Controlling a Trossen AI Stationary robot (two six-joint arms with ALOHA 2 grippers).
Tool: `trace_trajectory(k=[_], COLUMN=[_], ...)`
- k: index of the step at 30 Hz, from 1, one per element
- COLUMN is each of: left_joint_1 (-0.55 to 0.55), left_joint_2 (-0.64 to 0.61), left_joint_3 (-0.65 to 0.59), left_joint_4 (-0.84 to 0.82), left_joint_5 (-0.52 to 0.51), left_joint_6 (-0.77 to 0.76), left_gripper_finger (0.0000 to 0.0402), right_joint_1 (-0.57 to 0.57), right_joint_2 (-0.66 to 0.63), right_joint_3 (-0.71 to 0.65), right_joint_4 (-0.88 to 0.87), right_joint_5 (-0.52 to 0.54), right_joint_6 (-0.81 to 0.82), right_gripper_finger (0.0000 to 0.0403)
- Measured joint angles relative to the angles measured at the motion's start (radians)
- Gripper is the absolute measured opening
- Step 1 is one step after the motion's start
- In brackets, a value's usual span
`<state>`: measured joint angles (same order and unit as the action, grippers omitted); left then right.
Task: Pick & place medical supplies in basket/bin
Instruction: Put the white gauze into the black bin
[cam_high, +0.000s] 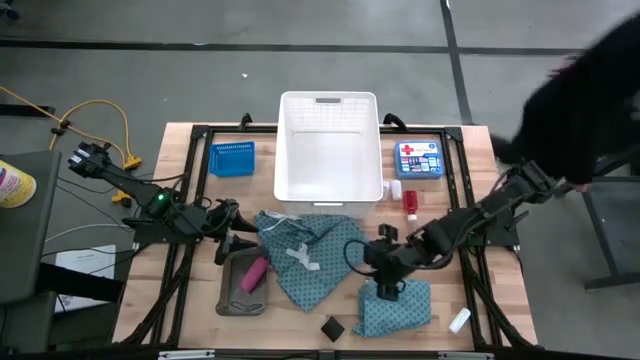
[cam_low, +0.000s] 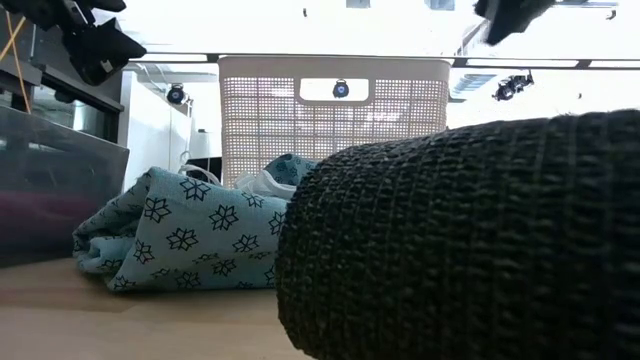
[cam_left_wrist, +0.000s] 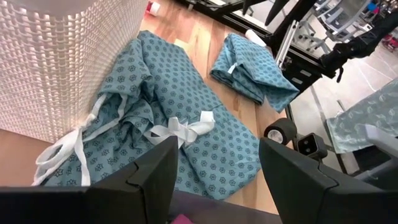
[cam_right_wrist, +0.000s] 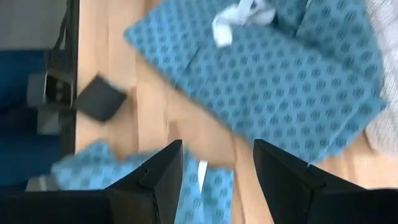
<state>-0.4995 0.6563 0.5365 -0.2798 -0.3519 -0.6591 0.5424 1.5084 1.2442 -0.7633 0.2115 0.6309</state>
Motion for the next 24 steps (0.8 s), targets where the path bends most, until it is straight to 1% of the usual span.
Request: trace_trajectory(k=[6,10,17,24], left_joint_1=[0.0,0.0,0.0,0.0], left_joint_2=[0.0,0.0,0.0,0.0], left_joint_3=[0.0,0.0,0.0,0.0], left_joint_4=[0.0,0.0,0.0,0.0], left_joint_5=[0.0,0.0,0.0,0.0], left_joint_6=[-0.001,-0.003,-0.003,-0.003], left_gripper_finger=[0.0218,0.0218,0.0218,0.0218], right_joint_1=[0.072,0.107,0.169,0.189], right_joint_2=[-0.001,-0.001,-0.001,0.0], right_joint_3=[0.0,0.0,0.0,0.0], right_joint_4=[-0.127,-0.197,-0.238,-0.239], right_joint_5=[-0.018,-0.059,-0.084,-0.08], right_joint_6=[0.152,0.253,0.296,0.346], right_gripper_finger=[0.0183,0.0183,0.0183,0.0183])
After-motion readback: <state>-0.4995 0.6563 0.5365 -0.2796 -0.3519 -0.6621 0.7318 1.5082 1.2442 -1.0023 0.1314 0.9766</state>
